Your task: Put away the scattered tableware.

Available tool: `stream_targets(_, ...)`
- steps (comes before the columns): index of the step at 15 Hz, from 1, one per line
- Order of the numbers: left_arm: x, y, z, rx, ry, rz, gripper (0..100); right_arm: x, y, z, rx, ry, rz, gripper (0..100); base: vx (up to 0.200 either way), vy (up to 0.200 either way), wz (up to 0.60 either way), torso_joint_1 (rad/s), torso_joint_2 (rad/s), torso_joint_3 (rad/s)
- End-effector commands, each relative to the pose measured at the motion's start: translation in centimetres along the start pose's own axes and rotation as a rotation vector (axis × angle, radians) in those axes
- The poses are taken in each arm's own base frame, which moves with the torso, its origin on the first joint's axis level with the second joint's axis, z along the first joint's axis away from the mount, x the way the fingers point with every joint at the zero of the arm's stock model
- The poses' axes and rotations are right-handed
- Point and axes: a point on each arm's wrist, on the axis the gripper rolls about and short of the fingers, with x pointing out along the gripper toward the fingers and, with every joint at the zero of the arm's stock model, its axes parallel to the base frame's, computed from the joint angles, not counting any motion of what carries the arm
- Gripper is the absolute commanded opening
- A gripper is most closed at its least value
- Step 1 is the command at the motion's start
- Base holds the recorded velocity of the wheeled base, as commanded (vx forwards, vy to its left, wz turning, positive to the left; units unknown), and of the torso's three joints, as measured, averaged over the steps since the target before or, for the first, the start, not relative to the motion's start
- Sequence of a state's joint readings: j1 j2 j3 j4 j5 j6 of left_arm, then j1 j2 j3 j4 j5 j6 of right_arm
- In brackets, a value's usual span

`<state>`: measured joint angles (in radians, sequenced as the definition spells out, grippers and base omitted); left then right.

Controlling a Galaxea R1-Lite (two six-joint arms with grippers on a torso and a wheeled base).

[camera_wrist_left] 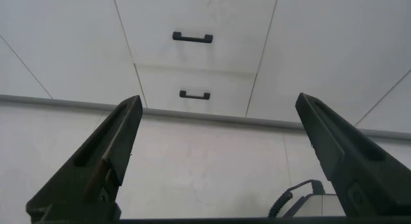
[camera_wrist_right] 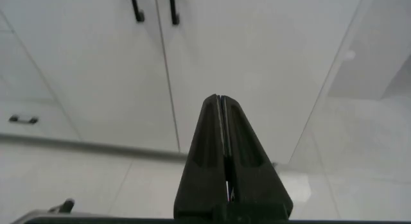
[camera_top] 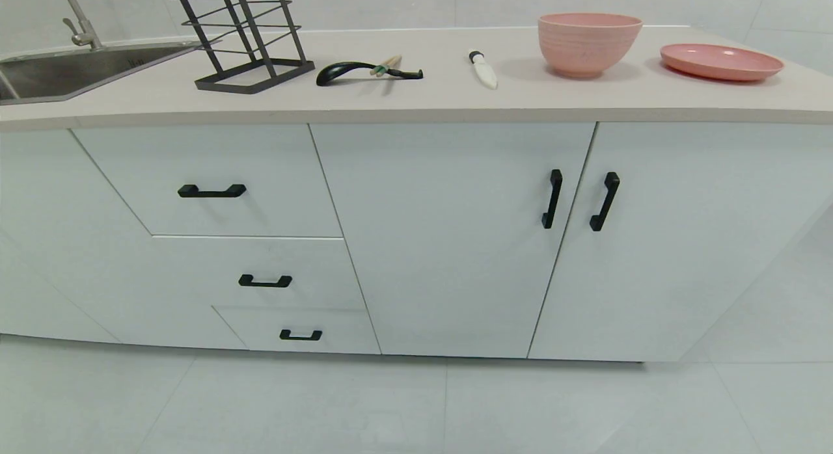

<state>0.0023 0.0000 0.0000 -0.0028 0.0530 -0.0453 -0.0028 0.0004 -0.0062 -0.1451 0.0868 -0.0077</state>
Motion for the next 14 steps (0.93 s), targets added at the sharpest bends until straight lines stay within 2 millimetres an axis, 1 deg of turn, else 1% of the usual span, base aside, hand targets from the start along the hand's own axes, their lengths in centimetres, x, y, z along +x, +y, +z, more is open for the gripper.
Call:
stream_targets(1,0.0,0.0,0.0,-0.001,0.0,0.0,100,-0.1,0.0,0.3,0.006,0.039,0.011,0,0.0,0.0,0.0,0.0,0.0,0.0)
stream_targets(2,0.0,0.0,0.0,-0.001,0.0,0.001,100,0.0,0.0,0.4,0.007,0.055,0.013,0,0.0,0.0,0.0,0.0,0.0,0.0)
stream_targets(4,0.0,0.0,0.0,-0.001,0.0,0.001,100,0.4,0.0,1.2,0.002,0.08,0.015,0,0.0,0.0,0.0,0.0,0.0,0.0)
stream_targets(5,0.0,0.0,0.0,-0.001,0.0,0.001,100,0.6,-0.1,1.6,0.003,0.093,0.023,100,0.0,0.0,0.0,0.0,0.0,0.0)
stream_targets(7,0.0,0.0,0.0,-0.001,0.0,0.0,100,1.1,0.0,2.3,0.006,0.113,0.06,100,0.0,0.0,0.0,0.0,0.0,0.0)
stream_targets(10,0.0,0.0,0.0,-0.001,0.0,0.0,100,2.2,-0.1,3.9,0.012,0.156,0.082,100,0.0,0.0,0.0,0.0,0.0,0.0)
stream_targets(11,0.0,0.0,0.0,-0.001,0.0,0.0,100,3.0,-0.2,4.6,0.018,0.188,0.099,100,0.0,0.0,0.0,0.0,0.0,0.0)
stream_targets(14,0.0,0.0,0.0,-0.001,0.0,0.0,100,5.1,-0.2,5.3,0.022,0.229,0.136,100,0.0,0.0,0.0,0.0,0.0,0.0)
